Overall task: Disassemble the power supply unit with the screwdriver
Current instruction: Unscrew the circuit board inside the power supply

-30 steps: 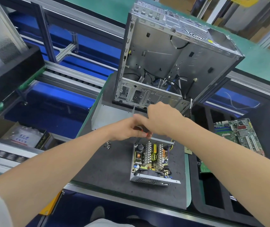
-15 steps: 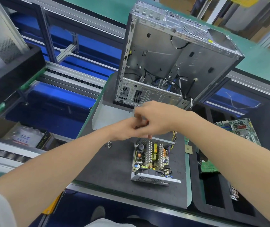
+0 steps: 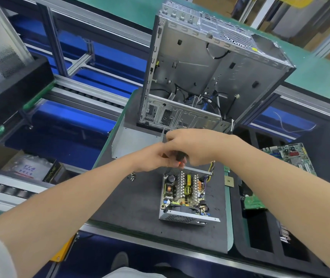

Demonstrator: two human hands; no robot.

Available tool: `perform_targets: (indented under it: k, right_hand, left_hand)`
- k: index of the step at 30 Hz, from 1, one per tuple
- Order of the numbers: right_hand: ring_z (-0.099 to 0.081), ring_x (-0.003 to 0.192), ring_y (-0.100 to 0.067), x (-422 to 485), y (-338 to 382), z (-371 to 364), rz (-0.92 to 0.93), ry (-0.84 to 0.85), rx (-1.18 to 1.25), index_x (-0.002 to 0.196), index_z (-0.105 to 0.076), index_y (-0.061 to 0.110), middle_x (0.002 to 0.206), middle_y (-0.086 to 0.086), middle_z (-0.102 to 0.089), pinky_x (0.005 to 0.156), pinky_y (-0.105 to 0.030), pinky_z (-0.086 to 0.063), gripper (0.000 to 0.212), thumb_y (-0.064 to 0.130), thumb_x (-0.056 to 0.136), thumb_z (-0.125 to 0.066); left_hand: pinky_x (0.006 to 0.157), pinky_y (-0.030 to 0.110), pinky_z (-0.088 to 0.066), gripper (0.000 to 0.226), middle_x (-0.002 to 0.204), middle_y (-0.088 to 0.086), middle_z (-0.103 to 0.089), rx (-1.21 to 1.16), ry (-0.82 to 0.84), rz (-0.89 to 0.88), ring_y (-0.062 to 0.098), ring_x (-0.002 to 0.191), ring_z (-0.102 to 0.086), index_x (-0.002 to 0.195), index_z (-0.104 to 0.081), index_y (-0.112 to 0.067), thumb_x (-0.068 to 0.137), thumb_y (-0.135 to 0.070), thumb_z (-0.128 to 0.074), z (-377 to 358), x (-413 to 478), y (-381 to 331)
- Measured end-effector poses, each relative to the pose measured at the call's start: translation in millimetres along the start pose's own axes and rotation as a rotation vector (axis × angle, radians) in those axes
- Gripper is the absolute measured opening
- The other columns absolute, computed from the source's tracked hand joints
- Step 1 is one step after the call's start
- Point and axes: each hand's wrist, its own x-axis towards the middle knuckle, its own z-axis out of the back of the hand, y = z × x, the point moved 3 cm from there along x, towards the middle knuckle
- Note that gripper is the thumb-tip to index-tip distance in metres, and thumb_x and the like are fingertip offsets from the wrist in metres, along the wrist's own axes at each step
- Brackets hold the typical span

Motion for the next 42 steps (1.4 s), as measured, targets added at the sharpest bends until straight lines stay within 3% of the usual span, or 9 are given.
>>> perform_targets:
  k: [3,6,9,12,15,22,26,30,42]
  right_hand:
    - [-0.061,0.069,-0.021,0.4,-3.1,8.4,-0.491,-0.045,0.176,0.1,-0.059,0.024,0.094,0.0,-0.056,0.062,-0.037,-0.051,0.046,0.069,0.091,-0.052]
    - [-0.063,0.036,-0.022,5.6,4.4,1.6,-0.722,0.179,0.328,0.103,-0.065,0.015,0.076,-0.007,-0.069,0.042,-0.025,-0.048,0.046,0.046,0.106,-0.032]
    - [-0.066,0.042,-0.02,5.4,4.6,-0.4,-0.609,0.209,0.321,0.089,-0.068,0.007,0.055,-0.003,-0.07,0.042,-0.025,-0.054,0.037,0.032,0.102,-0.044]
    - [-0.062,0.075,-0.015,1.4,-0.7,9.7,-0.192,0.096,0.039,0.098,-0.067,0.02,0.084,0.009,-0.06,0.059,-0.028,-0.051,0.008,0.022,0.091,-0.062]
    - [-0.055,0.085,-0.016,3.7,2.8,3.5,0.039,0.058,-0.062,0.103,-0.066,0.024,0.102,0.005,-0.046,0.062,-0.028,-0.045,0.022,0.01,0.086,-0.067]
    - [-0.061,0.081,-0.018,4.7,1.8,9.4,-0.227,-0.004,0.12,0.103,-0.059,0.024,0.088,0.007,-0.061,0.068,-0.04,-0.057,0.031,0.049,0.087,-0.066]
    - [-0.065,0.054,-0.014,3.4,3.8,6.9,-0.356,-0.057,0.247,0.091,-0.062,0.019,0.07,0.003,-0.066,0.065,-0.041,-0.063,0.011,0.029,0.093,-0.059]
    - [-0.06,0.059,-0.011,-2.7,-1.4,2.5,-0.432,-0.117,0.375,0.091,-0.063,0.018,0.072,0.005,-0.064,0.069,-0.04,-0.062,0.007,0.024,0.091,-0.061]
    - [-0.065,0.079,-0.024,-2.1,0.8,4.6,-0.46,-0.151,0.322,0.088,-0.059,0.027,0.085,0.001,-0.063,0.067,-0.039,-0.06,0.005,0.027,0.089,-0.064]
  left_hand:
    - [0.103,0.031,-0.054,0.017,0.11,0.004,-0.078,0.026,-0.009,-0.004,0.023,0.111,-0.071,0.116,-0.071,-0.01,0.099,-0.014,-0.072,1.0,2.1,1.9]
    - [0.101,0.025,-0.053,0.018,0.112,0.0,-0.078,0.006,0.037,0.008,0.016,0.112,-0.071,0.115,-0.071,-0.023,0.099,-0.015,-0.07,0.2,0.4,2.1]
    - [0.097,0.02,-0.051,0.02,0.114,0.003,-0.078,-0.032,0.051,0.02,0.014,0.112,-0.071,0.12,-0.07,-0.017,0.1,-0.011,-0.07,0.7,-0.3,4.0]
    - [0.098,0.016,-0.05,0.019,0.116,-0.001,-0.078,-0.038,0.027,0.014,0.013,0.115,-0.071,0.119,-0.069,-0.02,0.102,-0.012,-0.068,1.4,-1.1,3.3]
    - [0.093,0.014,-0.051,0.022,0.108,-0.012,-0.078,0.003,0.031,0.029,0.003,0.105,-0.072,0.112,-0.072,-0.023,0.1,-0.006,-0.069,2.0,-2.4,1.9]
    - [0.096,0.023,-0.054,0.017,0.11,0.005,-0.078,0.052,-0.007,0.022,0.016,0.108,-0.072,0.115,-0.07,-0.005,0.098,-0.006,-0.071,3.9,0.0,3.8]
    - [0.106,0.029,-0.053,0.014,0.115,0.012,-0.077,0.006,0.014,0.008,0.023,0.115,-0.071,0.113,-0.073,-0.004,0.1,-0.007,-0.07,3.5,0.5,4.1]
    - [0.098,0.02,-0.052,0.018,0.112,0.009,-0.078,-0.034,0.028,0.022,0.013,0.109,-0.073,0.11,-0.073,-0.022,0.102,-0.008,-0.067,3.2,-1.4,5.6]
    - [0.099,0.023,-0.054,0.016,0.109,0.001,-0.08,-0.138,0.012,0.033,0.015,0.108,-0.075,0.113,-0.073,-0.017,0.101,-0.008,-0.069,0.7,4.4,8.7]
